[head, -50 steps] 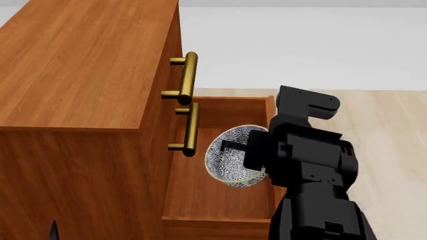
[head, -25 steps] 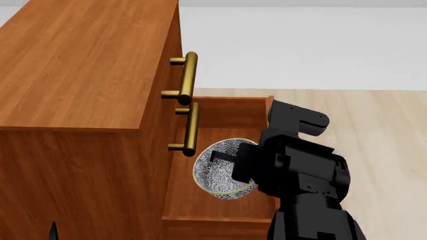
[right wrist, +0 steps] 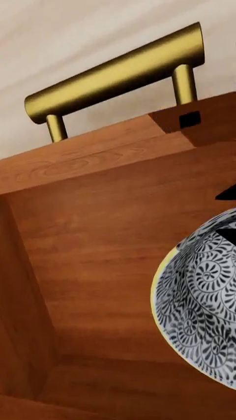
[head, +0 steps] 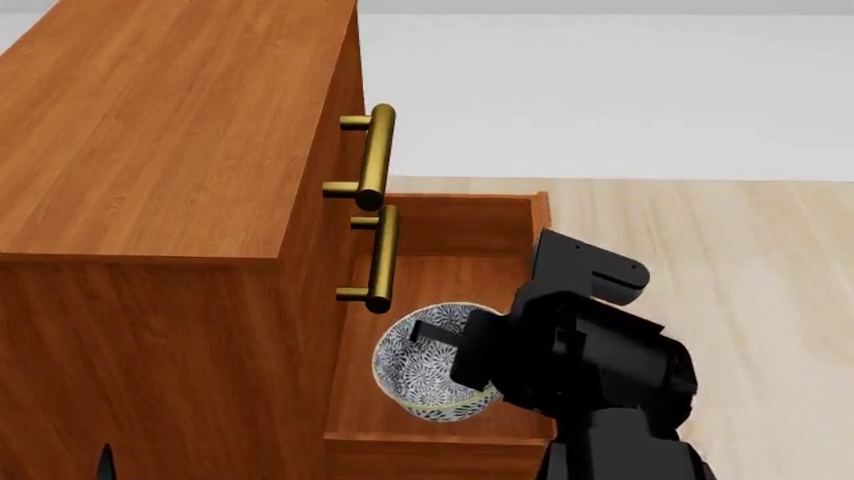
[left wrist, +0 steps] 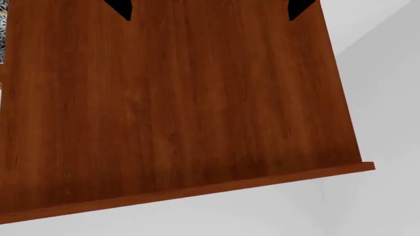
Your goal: Put the bowl in the bottom drawer of the cabinet.
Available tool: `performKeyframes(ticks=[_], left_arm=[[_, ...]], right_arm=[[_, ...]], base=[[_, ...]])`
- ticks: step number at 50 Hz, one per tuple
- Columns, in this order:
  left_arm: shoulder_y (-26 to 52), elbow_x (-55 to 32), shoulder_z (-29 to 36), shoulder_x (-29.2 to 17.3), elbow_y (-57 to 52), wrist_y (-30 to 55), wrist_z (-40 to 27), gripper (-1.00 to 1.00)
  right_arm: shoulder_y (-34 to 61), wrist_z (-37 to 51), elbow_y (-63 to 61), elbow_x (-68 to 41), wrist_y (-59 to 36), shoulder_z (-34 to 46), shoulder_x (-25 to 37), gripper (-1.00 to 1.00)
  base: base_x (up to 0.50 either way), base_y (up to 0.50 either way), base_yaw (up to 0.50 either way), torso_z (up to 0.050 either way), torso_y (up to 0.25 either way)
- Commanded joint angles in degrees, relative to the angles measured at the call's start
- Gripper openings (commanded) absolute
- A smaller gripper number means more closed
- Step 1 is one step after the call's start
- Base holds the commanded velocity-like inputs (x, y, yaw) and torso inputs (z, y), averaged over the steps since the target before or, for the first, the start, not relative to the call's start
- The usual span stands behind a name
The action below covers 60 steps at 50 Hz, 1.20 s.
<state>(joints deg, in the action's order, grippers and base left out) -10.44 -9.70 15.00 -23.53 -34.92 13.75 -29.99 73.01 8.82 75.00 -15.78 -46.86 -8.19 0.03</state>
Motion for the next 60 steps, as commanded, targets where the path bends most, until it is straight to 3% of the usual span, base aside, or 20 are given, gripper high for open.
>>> performKeyframes(ticks=[1, 2, 3, 26, 60], left_arm=[[0.3, -0.3, -0.1, -0.1, 0.3, 0.0, 0.0, 1.0], [0.3, -0.3, -0.1, -0.1, 0.2, 0.0, -0.1, 1.0], [0.3, -0.4, -0.2, -0.1, 0.2, 0.0, -0.1, 1.0], [0.5, -0.5, 0.1, -0.3, 0.5, -0.2, -0.3, 1.0], [0.6, -0.3, 0.8, -0.6, 0.3, 0.0, -0.8, 1.0]], right_arm=[[-0.2, 0.1, 0.0, -1.7, 0.3, 0.6, 0.0, -1.0], [-0.2, 0.1, 0.0, -1.5, 0.2, 0.0, 0.0, -1.0], [-0.2, 0.1, 0.0, -1.2, 0.3, -0.1, 0.0, 1.0], [2.0, -0.5, 0.0, -0.6, 1.5, 4.1, 0.0, 1.0], [7.1, -3.2, 0.0, 14.7, 3.9, -2.3, 1.2, 1.0]], base=[[0.0, 0.0, 0.0, 0.0, 0.0], [0.0, 0.0, 0.0, 0.0, 0.0], [0.0, 0.0, 0.0, 0.0, 0.0], [0.0, 0.0, 0.0, 0.0, 0.0], [0.0, 0.0, 0.0, 0.0, 0.0]])
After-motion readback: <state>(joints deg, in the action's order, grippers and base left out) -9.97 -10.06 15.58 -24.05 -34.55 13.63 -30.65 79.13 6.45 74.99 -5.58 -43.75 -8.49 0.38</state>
